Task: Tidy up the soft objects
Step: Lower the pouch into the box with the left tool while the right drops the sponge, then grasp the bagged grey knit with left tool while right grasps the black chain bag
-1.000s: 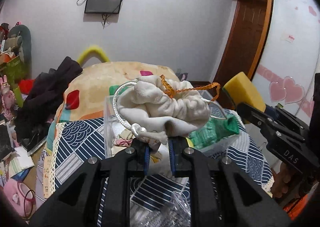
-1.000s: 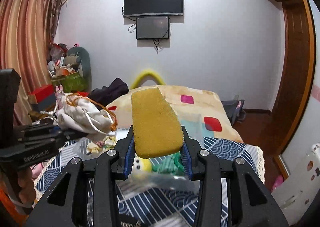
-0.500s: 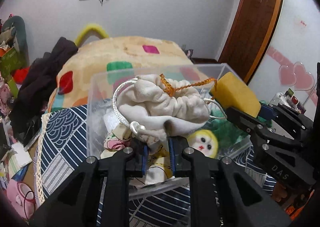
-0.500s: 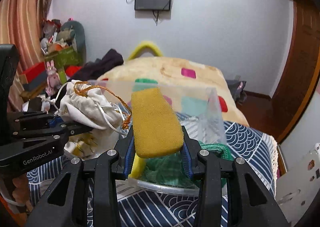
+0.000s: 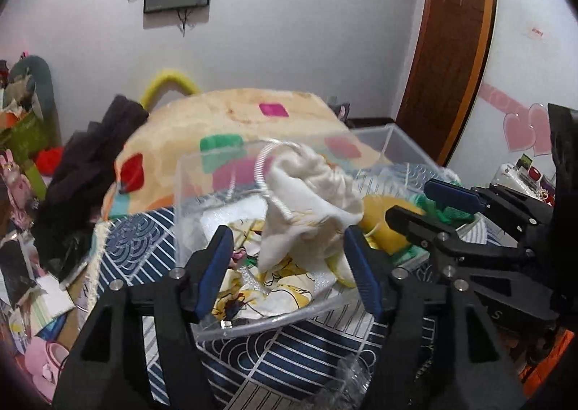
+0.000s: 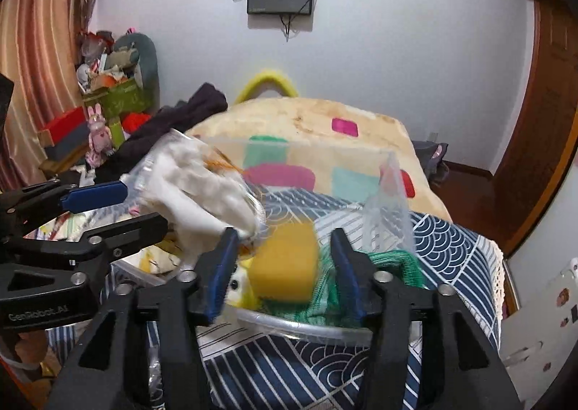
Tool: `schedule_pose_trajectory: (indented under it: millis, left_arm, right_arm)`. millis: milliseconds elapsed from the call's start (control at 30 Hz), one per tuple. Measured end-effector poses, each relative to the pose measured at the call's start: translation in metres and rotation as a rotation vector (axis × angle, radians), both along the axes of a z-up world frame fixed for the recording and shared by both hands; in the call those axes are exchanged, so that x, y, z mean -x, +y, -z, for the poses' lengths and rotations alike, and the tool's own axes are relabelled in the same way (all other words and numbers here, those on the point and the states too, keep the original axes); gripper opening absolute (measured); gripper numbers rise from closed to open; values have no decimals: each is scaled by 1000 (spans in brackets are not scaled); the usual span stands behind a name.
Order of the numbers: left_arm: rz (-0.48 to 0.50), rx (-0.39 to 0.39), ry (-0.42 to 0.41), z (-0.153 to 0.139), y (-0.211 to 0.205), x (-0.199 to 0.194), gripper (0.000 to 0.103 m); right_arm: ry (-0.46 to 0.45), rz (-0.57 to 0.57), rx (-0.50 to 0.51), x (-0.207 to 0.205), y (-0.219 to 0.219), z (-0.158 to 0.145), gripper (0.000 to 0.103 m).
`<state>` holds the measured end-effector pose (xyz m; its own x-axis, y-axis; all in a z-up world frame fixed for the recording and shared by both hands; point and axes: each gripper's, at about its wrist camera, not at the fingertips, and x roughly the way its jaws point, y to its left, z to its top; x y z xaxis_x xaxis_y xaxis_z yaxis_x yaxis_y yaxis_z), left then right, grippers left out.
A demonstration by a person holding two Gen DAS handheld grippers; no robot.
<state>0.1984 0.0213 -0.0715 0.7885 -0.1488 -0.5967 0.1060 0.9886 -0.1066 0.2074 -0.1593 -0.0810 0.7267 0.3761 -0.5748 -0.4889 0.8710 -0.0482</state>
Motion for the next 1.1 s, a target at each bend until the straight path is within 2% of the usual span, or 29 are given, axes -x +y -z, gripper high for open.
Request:
schedule_pose_trajectory:
  millis: [200,300,467,633,733,867,1100]
  left_arm:
    - [-5,-7,-85,-26,2,30,79]
    - [-15,-18,-116,-32,4,48,89]
    - [-12,-24,-108,-28,7,71,95]
    - [-25,-41,-76,-9,5,94,96]
    - [-24,-44,-38,8,5,103,96]
    - [-21,-40,55,39,6,110,96]
    - [-19,-32,129,65,0,122,96]
  right_arm:
    - [-77,0,-23,18,-8,-22,56]
    - [-107,-5,-37,30,-14,-31,62]
    - [-142,-17,-42,49,-21,-37,69]
    - [-149,-22,-21,67,-25,-26,75]
    - [-97,-28,-17,74,-28,-9,76]
    - [5,-31,-19,80,-26,17,76]
    - [145,-51,15,89,-18,58,76]
